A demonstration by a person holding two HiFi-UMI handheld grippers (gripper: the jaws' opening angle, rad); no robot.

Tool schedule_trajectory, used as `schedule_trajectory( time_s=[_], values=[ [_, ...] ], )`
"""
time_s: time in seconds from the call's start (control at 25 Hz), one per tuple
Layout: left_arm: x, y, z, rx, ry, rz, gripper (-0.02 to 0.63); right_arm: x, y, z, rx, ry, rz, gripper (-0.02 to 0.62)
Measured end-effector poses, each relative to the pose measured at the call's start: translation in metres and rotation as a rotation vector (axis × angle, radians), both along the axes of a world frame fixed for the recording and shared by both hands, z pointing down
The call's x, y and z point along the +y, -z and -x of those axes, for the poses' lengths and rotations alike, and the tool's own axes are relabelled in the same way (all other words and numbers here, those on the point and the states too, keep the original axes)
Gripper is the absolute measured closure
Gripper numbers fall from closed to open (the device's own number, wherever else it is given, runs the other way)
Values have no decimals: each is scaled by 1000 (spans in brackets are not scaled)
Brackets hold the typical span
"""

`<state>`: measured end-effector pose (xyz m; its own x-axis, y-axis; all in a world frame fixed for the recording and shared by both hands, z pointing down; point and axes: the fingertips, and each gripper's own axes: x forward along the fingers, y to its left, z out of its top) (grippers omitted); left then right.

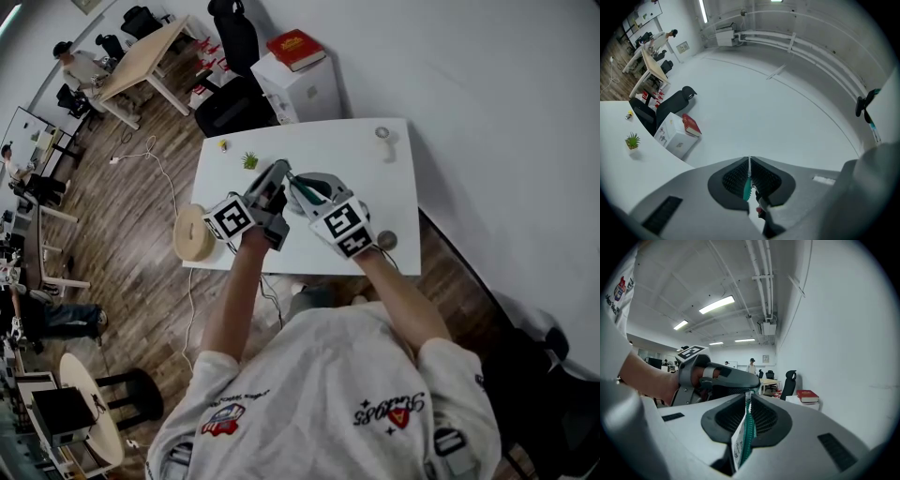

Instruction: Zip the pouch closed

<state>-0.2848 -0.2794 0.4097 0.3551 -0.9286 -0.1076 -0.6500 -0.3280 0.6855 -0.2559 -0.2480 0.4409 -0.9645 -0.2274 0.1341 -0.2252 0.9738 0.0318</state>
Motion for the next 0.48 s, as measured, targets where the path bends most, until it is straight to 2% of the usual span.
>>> schedule_trajectory(
  time_s=[0.48],
  values=[
    [0, 1, -6, -30, 0, -3, 598, 0, 0, -6, 0, -12, 9, 557]
  ],
)
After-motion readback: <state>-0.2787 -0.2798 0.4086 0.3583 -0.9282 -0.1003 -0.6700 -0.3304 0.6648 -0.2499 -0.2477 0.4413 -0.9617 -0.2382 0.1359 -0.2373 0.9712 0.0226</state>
